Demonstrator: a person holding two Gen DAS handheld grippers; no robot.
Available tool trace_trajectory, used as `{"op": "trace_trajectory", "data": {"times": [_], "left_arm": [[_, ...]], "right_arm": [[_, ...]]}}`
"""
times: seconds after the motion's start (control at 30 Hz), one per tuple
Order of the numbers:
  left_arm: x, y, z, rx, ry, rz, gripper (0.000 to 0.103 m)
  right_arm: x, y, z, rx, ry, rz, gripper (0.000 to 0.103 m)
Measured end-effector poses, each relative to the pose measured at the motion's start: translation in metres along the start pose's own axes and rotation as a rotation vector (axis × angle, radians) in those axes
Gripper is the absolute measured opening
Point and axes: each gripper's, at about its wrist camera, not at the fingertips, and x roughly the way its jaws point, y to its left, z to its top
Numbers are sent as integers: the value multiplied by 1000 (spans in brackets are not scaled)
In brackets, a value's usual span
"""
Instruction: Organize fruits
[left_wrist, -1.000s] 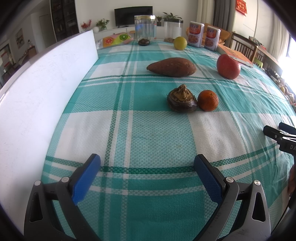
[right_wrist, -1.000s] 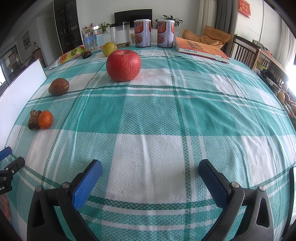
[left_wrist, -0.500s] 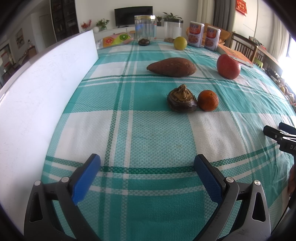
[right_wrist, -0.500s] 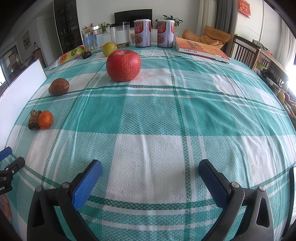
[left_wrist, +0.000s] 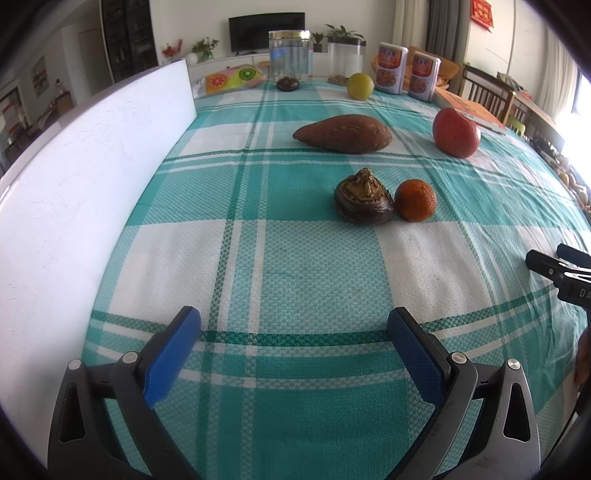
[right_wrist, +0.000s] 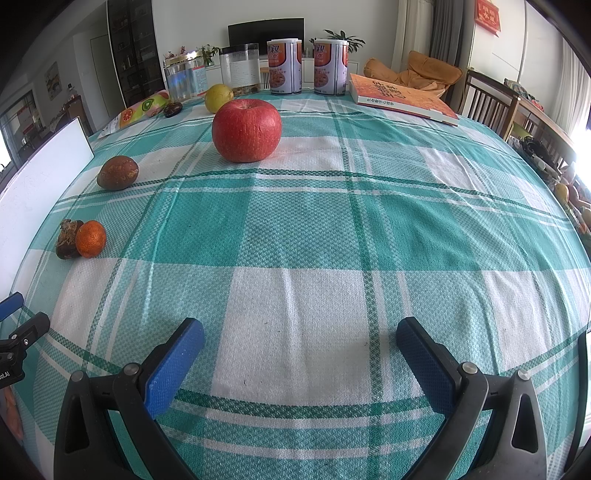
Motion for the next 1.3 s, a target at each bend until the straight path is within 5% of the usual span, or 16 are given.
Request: {"op": "trace_trajectory", "data": {"times": [0.33,0.57,0.83,0.93,1.17,1.23,1.3], "left_arm": [[0,0,0,-3,0,-6,101],[-1,3,1,5,-3,-86,101],[14,-20,44,141,12,-118,98],[26,-30,58,203,25,-123,81],[37,-32,64,227,-5,-180,73],[35,-34,63,238,-16,-190,47],[32,-32,63,227,-16,-197,47]], "right_arm": [[0,0,0,0,0,0,103],[0,0,0,0,0,0,103],[0,0,0,0,0,0,103],[0,0,0,0,0,0,103],[0,0,0,0,0,0,103],[0,0,0,0,0,0,103],[0,0,0,0,0,0,103]]}}
